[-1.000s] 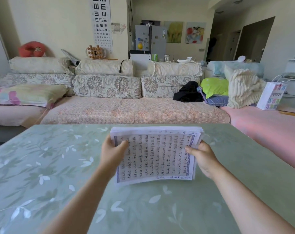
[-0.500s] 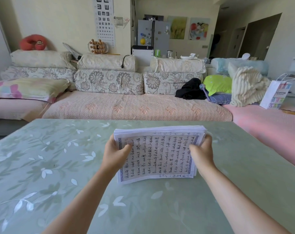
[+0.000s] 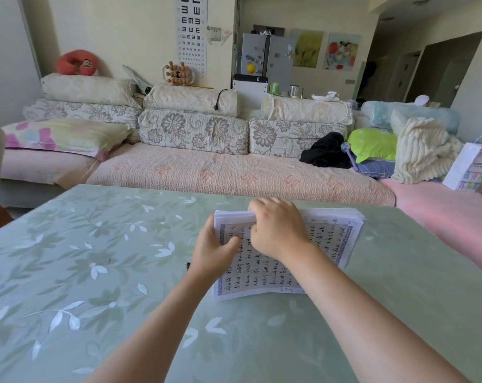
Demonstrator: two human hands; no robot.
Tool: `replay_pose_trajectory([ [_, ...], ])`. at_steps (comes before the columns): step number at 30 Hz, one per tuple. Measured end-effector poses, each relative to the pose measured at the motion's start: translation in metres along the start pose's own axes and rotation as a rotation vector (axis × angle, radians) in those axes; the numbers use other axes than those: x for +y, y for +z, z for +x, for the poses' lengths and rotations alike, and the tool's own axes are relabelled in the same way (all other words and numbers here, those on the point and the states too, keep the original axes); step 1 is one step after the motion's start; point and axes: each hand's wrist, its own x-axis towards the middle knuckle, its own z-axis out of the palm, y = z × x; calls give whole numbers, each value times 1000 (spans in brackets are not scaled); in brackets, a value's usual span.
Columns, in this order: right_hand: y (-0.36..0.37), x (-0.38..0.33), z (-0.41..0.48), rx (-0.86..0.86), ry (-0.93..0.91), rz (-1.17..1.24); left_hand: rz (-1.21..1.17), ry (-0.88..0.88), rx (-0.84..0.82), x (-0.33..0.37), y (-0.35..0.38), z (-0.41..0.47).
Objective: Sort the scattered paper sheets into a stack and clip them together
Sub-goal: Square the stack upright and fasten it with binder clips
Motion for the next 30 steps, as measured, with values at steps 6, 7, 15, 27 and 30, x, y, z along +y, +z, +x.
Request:
replay_pose_trajectory([
  [6, 18, 3, 1, 213, -18, 24, 233, -39, -207, -10, -33, 19],
  [7, 20, 3, 1, 237, -24, 21, 247, -63, -231, -17, -43, 24],
  [15, 25, 3, 2, 297, -28, -14, 1036, -211, -514, -87, -91, 12],
  [27, 17, 2, 3, 211, -20, 15, 745, -276, -1006, -20, -48, -36],
  [30, 15, 2, 3, 153, -5, 12, 730, -163, -972, -19, -16, -46],
])
